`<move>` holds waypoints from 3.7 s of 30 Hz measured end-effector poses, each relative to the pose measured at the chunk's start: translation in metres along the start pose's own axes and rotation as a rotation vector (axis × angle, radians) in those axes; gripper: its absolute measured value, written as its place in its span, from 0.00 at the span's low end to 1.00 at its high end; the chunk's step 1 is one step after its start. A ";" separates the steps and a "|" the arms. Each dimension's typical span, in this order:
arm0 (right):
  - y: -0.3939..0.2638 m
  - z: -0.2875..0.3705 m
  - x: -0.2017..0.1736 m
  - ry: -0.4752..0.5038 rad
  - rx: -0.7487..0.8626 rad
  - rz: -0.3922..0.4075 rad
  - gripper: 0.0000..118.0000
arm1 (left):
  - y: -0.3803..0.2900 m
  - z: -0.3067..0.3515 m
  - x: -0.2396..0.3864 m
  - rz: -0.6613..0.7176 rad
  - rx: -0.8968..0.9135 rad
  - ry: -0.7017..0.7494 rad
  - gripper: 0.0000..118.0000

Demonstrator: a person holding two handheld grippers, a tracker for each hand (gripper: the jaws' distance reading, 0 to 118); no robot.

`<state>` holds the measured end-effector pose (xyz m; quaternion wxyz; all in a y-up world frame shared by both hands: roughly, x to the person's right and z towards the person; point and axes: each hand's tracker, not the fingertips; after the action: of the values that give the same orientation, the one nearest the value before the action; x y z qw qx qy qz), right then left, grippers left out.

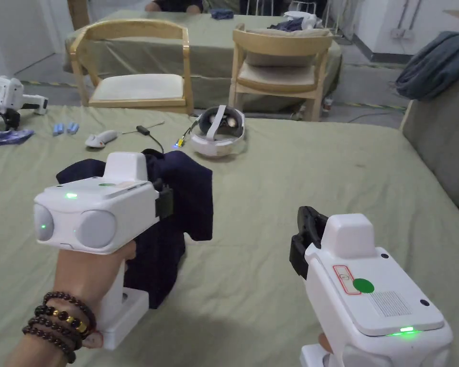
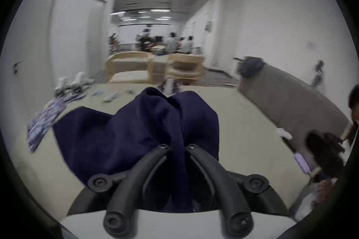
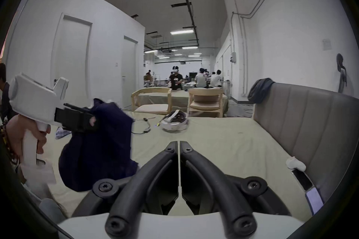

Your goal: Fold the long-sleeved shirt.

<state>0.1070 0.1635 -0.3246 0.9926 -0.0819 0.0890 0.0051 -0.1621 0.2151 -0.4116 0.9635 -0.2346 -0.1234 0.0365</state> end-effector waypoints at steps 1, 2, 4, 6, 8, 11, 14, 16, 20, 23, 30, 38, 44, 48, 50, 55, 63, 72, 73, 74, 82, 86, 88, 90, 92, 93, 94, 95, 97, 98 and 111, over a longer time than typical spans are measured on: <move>0.000 0.004 0.011 -0.026 0.003 -0.009 0.00 | -0.001 -0.014 0.026 -0.026 -0.011 -0.062 0.12; 0.000 0.007 0.018 -0.049 0.003 -0.016 0.01 | -0.005 -0.024 0.046 -0.045 -0.016 -0.112 0.12; 0.000 0.018 0.037 -0.107 -0.002 -0.029 0.01 | -0.019 -0.057 0.093 -0.057 -0.060 -0.203 0.12; -0.001 0.027 0.055 -0.146 -0.005 -0.032 0.01 | -0.046 -0.093 0.135 -0.080 -0.110 -0.281 0.12; -0.002 0.037 0.073 -0.194 -0.011 -0.025 0.01 | -0.076 -0.129 0.172 -0.098 -0.200 -0.361 0.12; -0.005 0.047 0.093 -0.255 -0.029 -0.032 0.00 | -0.114 -0.160 0.207 -0.158 -0.320 -0.359 0.18; -0.002 0.059 0.103 -0.284 -0.043 -0.049 0.00 | -0.121 -0.160 0.211 -0.131 -0.330 -0.343 0.94; -0.003 0.061 0.108 -0.288 -0.061 -0.056 0.00 | -0.113 -0.146 0.193 -0.081 -0.152 -0.316 0.88; -0.009 0.057 0.111 -0.257 -0.127 -0.095 0.00 | -0.088 -0.094 0.151 -0.094 -0.116 -0.247 0.89; -0.015 0.054 0.105 -0.231 -0.140 -0.088 0.00 | -0.088 -0.027 0.115 -0.111 0.031 -0.144 0.88; -0.016 0.044 0.089 -0.186 -0.164 -0.085 0.00 | -0.118 0.050 0.065 0.002 0.053 0.069 0.05; -0.017 0.042 0.083 -0.150 -0.181 -0.088 0.00 | -0.104 0.021 0.048 0.000 -0.008 0.046 0.34; -0.024 0.036 0.089 -0.147 -0.203 -0.078 0.00 | -0.049 -0.087 0.039 -0.042 -0.068 -0.001 0.91; -0.036 0.025 0.098 -0.166 -0.243 -0.079 0.00 | -0.031 -0.180 0.046 -0.197 -0.273 0.017 0.87; -0.043 0.017 0.105 -0.170 -0.271 -0.098 0.00 | -0.036 -0.217 0.046 -0.241 -0.317 0.020 0.82; -0.063 0.000 0.130 -0.209 -0.373 -0.128 0.00 | -0.070 -0.296 0.038 -0.239 -0.498 0.032 0.82; -0.085 -0.059 0.189 -0.270 -0.522 -0.312 0.60 | -0.076 -0.306 0.036 -0.263 -0.563 -0.093 0.10; -0.122 -0.148 0.186 -0.147 -0.740 -0.285 0.18 | -0.049 -0.254 0.033 -0.279 -0.440 -0.085 0.10; -0.126 -0.153 0.184 -0.155 -0.770 -0.250 0.06 | -0.045 -0.246 0.032 -0.279 -0.430 -0.087 0.10; -0.125 -0.151 0.185 -0.131 -0.764 -0.260 0.06 | -0.041 -0.236 0.031 -0.275 -0.410 -0.093 0.10; -0.008 -0.085 0.187 -0.065 -0.452 -0.180 0.04 | 0.025 -0.137 0.004 -0.204 -0.143 -0.120 0.10; 0.078 -0.076 0.193 -0.053 -0.299 -0.100 0.04 | 0.088 -0.082 -0.005 -0.157 0.048 -0.095 0.10; 0.127 -0.082 0.192 -0.053 -0.224 -0.041 0.04 | 0.128 -0.057 -0.004 -0.152 0.133 -0.109 0.10; 0.182 -0.090 0.191 -0.055 -0.164 0.029 0.04 | 0.175 -0.037 -0.001 -0.170 0.189 -0.105 0.10; 0.235 -0.099 0.186 -0.077 -0.105 0.075 0.04 | 0.215 -0.021 0.006 -0.243 0.267 -0.052 0.10; 0.256 -0.103 0.186 -0.070 -0.081 0.079 0.04 | 0.234 -0.014 0.007 -0.243 0.292 -0.048 0.10; 0.277 -0.108 0.188 -0.055 -0.070 0.066 0.04 | 0.254 -0.008 0.009 -0.218 0.305 -0.054 0.10; 0.296 -0.111 0.188 -0.056 -0.046 0.057 0.04 | 0.271 -0.003 0.011 -0.196 0.335 -0.022 0.10; 0.321 -0.117 0.188 -0.075 -0.018 0.061 0.04 | 0.293 0.004 0.014 -0.221 0.376 0.013 0.10; 0.329 -0.120 0.187 -0.078 -0.010 0.067 0.04 | 0.302 0.006 0.014 -0.218 0.381 0.015 0.10; 0.166 -0.183 0.190 -0.092 -0.299 -0.020 0.04 | 0.159 -0.108 -0.006 -0.161 0.104 0.008 0.10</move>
<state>0.2575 0.2967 -0.5627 0.9724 -0.2293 0.0407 0.0120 -0.1422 0.3072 -0.5788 0.9747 -0.1739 -0.1358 -0.0358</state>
